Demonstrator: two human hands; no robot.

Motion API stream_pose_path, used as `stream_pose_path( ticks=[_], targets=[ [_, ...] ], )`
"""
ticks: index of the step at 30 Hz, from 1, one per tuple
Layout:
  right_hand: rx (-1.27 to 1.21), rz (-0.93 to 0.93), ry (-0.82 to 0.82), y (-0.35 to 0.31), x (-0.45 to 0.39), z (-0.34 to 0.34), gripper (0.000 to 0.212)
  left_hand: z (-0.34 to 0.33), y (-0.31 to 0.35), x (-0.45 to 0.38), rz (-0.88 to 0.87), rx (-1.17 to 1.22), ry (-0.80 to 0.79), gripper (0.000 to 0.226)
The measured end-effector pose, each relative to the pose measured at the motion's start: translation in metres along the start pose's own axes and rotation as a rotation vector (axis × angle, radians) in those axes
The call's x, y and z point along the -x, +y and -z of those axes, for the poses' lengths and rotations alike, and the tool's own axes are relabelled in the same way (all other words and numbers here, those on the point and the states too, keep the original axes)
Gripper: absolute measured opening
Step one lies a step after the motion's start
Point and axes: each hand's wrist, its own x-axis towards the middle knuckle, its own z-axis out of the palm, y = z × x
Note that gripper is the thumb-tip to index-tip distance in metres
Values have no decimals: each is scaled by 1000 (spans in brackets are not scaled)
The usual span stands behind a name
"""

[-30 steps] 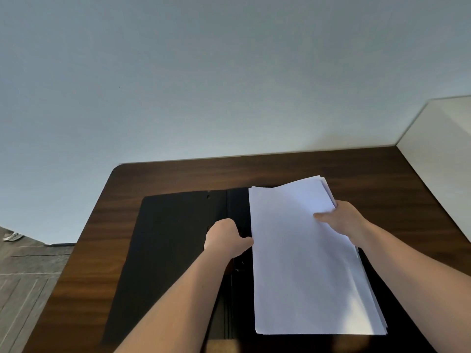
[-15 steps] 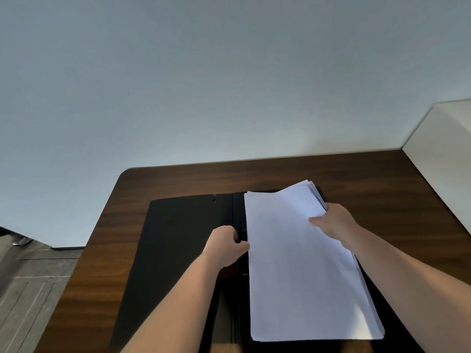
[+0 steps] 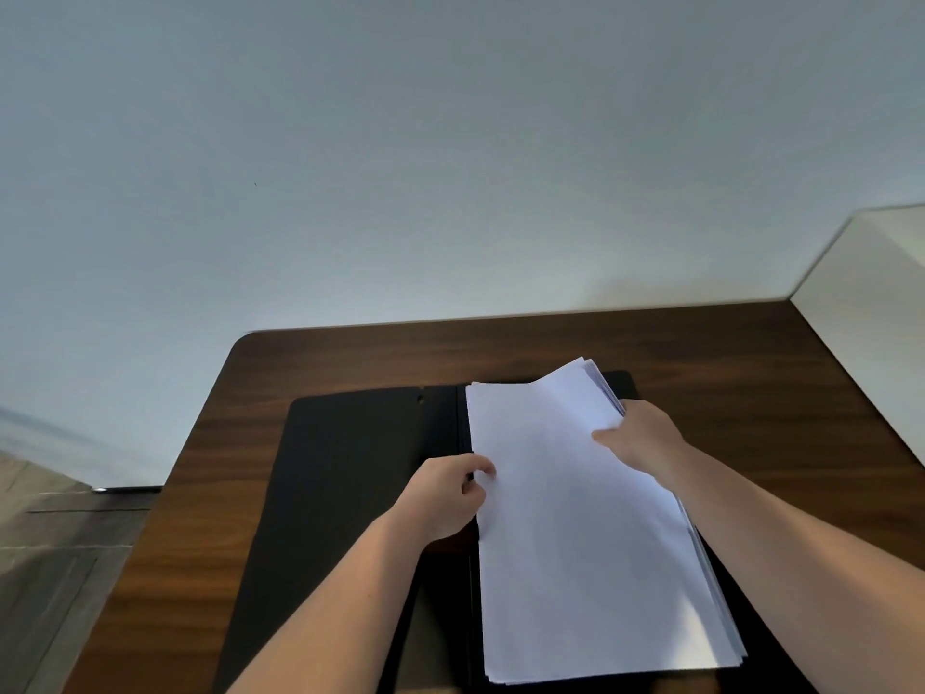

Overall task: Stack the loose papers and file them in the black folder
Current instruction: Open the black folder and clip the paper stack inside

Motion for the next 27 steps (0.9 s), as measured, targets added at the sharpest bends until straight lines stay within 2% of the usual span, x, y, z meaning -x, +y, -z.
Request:
stream_pose_path(
  ticks=[6, 16, 27],
  targets=[
    [-185, -89, -10, 6, -4, -2, 37, 0, 3, -4, 9, -32, -1, 39],
    [-310, -133, 12, 12, -9, -4, 44, -4, 5, -7, 22, -70, 19, 35],
    [-249, -73, 21, 6, -13, -6, 43, -3, 6, -14, 43, -150, -6, 31]
  ],
)
